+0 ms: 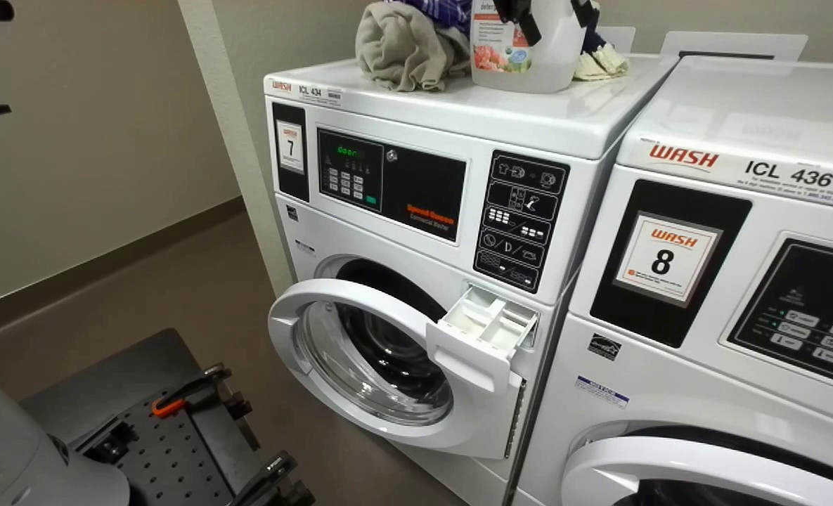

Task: Pour some of the detergent in the detergent tray

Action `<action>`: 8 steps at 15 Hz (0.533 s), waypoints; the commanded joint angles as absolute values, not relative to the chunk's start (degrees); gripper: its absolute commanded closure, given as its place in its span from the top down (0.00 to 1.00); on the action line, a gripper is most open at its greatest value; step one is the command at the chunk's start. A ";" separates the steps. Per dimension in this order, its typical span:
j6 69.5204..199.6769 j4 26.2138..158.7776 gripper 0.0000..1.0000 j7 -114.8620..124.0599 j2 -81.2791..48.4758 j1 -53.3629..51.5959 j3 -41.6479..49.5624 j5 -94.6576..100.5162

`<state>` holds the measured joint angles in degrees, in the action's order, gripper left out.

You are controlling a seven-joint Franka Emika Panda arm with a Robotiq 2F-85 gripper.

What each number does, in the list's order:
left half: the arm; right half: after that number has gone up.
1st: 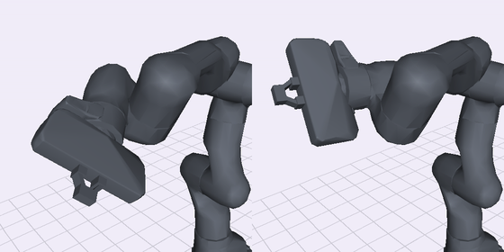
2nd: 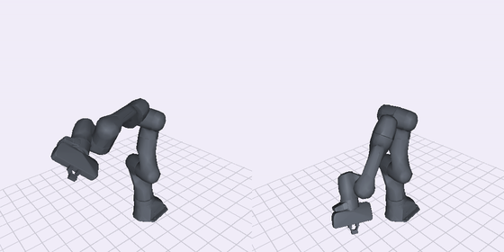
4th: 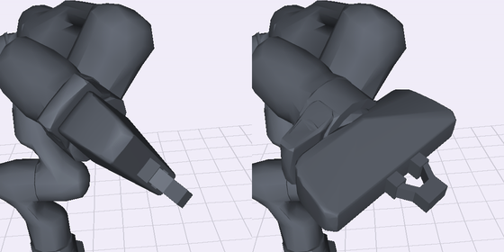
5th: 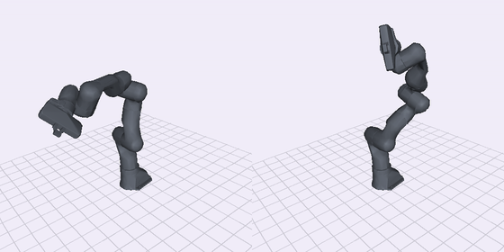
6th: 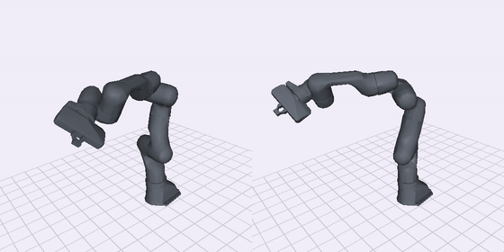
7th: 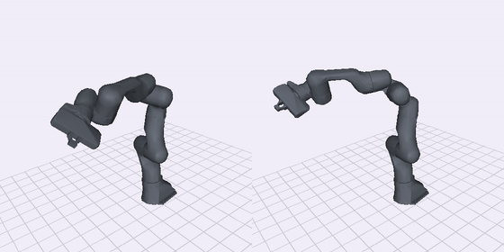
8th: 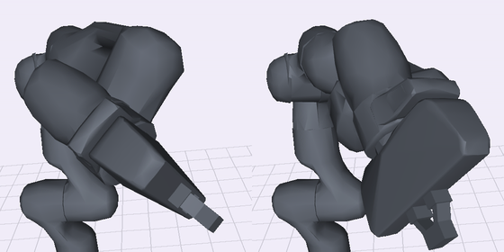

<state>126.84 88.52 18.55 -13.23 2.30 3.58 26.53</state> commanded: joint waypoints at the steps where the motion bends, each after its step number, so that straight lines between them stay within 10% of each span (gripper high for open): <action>1: 127.13 82.40 1.00 18.80 -15.63 0.69 4.78 26.45; 8: 127.02 78.49 1.00 19.18 -15.54 -0.31 5.65 27.03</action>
<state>126.84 81.17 18.52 -14.65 0.54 4.39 26.53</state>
